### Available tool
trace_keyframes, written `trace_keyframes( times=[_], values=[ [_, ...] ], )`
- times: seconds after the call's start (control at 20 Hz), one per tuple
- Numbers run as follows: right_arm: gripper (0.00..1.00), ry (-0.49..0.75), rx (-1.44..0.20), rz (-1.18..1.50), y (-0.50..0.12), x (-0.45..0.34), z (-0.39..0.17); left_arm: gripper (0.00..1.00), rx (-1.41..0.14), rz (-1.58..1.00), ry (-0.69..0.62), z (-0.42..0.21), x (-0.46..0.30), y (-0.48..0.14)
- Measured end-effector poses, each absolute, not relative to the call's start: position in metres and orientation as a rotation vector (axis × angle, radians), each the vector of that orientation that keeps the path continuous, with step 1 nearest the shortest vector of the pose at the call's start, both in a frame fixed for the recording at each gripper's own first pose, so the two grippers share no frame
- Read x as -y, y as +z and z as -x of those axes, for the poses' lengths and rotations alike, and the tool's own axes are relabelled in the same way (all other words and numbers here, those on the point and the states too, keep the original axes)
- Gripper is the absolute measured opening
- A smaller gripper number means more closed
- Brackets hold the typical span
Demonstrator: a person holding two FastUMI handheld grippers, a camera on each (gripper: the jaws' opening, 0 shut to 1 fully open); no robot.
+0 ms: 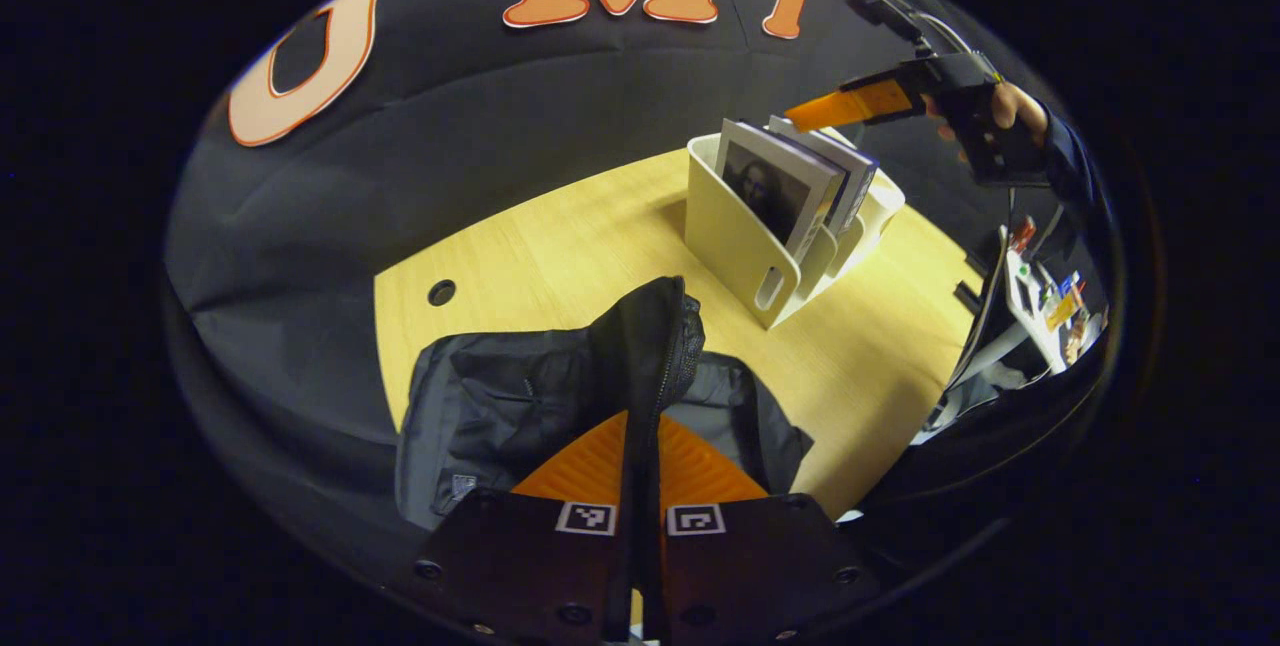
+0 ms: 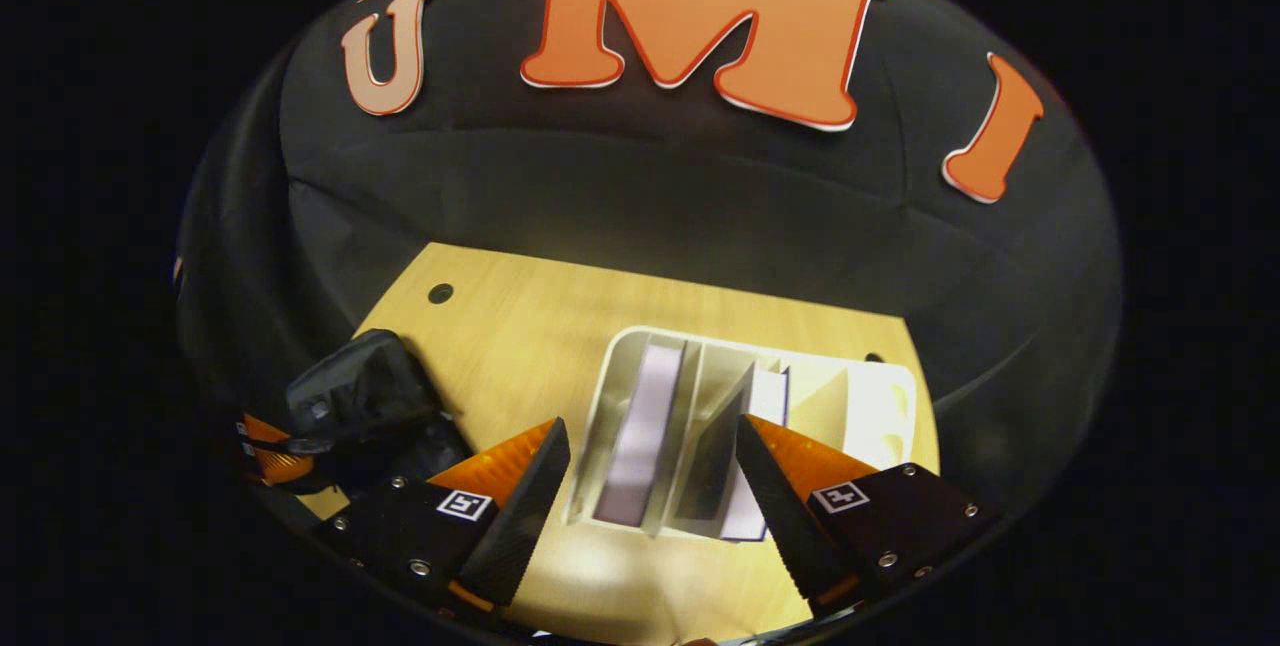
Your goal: Open the schoolbag, grab two books from the bookshelf and put them into the schoolbag.
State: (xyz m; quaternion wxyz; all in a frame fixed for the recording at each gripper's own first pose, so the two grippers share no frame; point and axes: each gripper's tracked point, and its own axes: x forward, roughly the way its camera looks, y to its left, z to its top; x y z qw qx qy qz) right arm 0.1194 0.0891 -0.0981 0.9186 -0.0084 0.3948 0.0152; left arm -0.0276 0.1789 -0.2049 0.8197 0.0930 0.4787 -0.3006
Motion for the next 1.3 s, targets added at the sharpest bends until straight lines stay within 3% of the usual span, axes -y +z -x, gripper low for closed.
trace_keyframes(
  times=[0.45,0.7,0.85,0.9,0.95,1.3],
  values=[
    [0.94,-0.017,-0.946,0.149,-0.133,-0.087,-0.149,0.03,-1.04,-0.251,-0.703,0.014,-0.19,-0.202],
    [0.76,-0.021,-1.083,0.085,-0.163,-0.091,-0.153,0.03,-1.047,-0.246,-0.72,0.01,-0.191,-0.207],
    [0.71,-0.045,-1.146,0.088,-0.175,-0.088,-0.151,0.03,-1.049,-0.243,-0.727,0.008,-0.194,-0.211],
    [0.63,-0.063,-1.171,0.079,-0.179,-0.088,-0.148,0.03,-1.047,-0.24,-0.734,0.007,-0.191,-0.211],
    [0.5,-0.059,-1.196,0.055,-0.183,-0.09,-0.145,0.03,-1.05,-0.235,-0.74,0.007,-0.192,-0.212],
    [0.36,-0.078,-1.283,-0.074,-0.167,-0.099,-0.121,0.03,-1.056,-0.228,-0.752,0.002,-0.193,-0.216]
  ],
)
